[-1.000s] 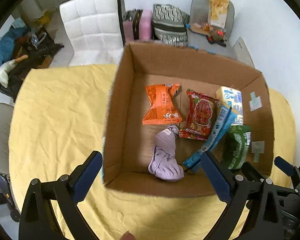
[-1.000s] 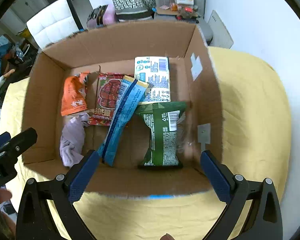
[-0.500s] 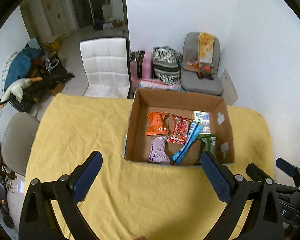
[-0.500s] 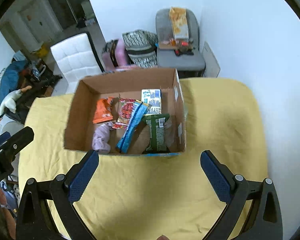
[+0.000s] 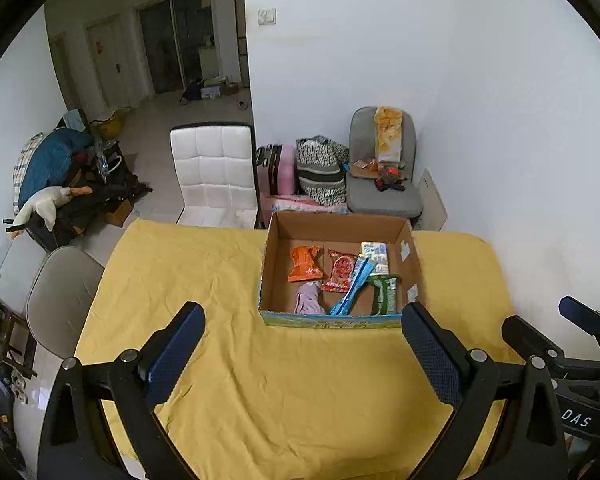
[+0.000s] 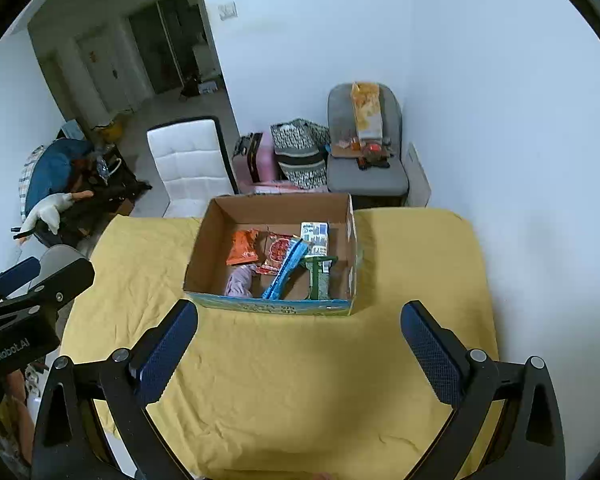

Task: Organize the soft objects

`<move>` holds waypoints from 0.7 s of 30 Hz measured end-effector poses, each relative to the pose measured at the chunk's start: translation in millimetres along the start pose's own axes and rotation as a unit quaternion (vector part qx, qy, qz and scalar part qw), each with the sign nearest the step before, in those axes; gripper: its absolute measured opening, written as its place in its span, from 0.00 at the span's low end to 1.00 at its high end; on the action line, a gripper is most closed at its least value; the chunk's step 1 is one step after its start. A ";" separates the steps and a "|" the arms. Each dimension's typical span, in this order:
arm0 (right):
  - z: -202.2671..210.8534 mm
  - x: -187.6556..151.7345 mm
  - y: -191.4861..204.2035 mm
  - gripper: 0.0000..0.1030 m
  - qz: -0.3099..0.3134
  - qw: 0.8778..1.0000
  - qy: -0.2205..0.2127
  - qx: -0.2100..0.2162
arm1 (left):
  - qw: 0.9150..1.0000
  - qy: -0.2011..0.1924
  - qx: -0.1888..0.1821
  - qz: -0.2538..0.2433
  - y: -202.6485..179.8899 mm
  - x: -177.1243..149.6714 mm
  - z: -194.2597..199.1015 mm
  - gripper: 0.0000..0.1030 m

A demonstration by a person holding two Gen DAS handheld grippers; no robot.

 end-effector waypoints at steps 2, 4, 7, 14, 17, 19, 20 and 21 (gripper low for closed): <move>17.2 -1.6 2.1 1.00 0.005 1.000 -0.009 0.000 | 1.000 -0.007 0.005 -0.002 -1.1 -0.7 10.2 0.98; 31.6 -2.4 3.8 1.00 0.007 1.000 -0.015 0.001 | 1.000 -0.011 0.004 -0.003 -1.7 -1.2 16.4 0.98; 48.0 -2.6 5.9 1.00 0.007 1.000 -0.024 0.001 | 1.000 -0.019 0.005 -0.003 -2.1 -2.9 26.9 0.98; 70.6 -4.3 7.5 1.00 0.003 0.999 -0.044 -0.005 | 1.000 -0.023 0.009 -0.005 -2.2 -6.8 36.4 0.98; 76.2 -4.2 7.6 1.00 0.003 0.999 -0.048 -0.011 | 1.000 -0.024 0.013 -0.006 -3.4 -8.6 39.9 0.98; 76.4 -3.9 7.9 1.00 0.006 0.998 -0.053 -0.019 | 1.000 -0.021 0.012 -0.005 -4.0 -9.4 41.2 0.98; 76.7 -3.8 8.0 1.00 0.006 0.998 -0.054 -0.021 | 1.000 -0.020 0.011 -0.005 -3.8 -10.2 42.5 0.98; 77.5 -3.5 7.7 1.00 0.005 0.998 -0.053 -0.020 | 1.000 -0.019 0.012 -0.005 -3.9 -11.1 44.2 0.98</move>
Point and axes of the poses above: each gripper's, at about its wrist camera, not at the fingertips, and z roughly against the way its jaws point, y to its left, x to its top, the point moved 2 cm from there along -z, roughly the way its jaws point, and after that the axes turned 6 degrees about -z, right-handed, at the moved point
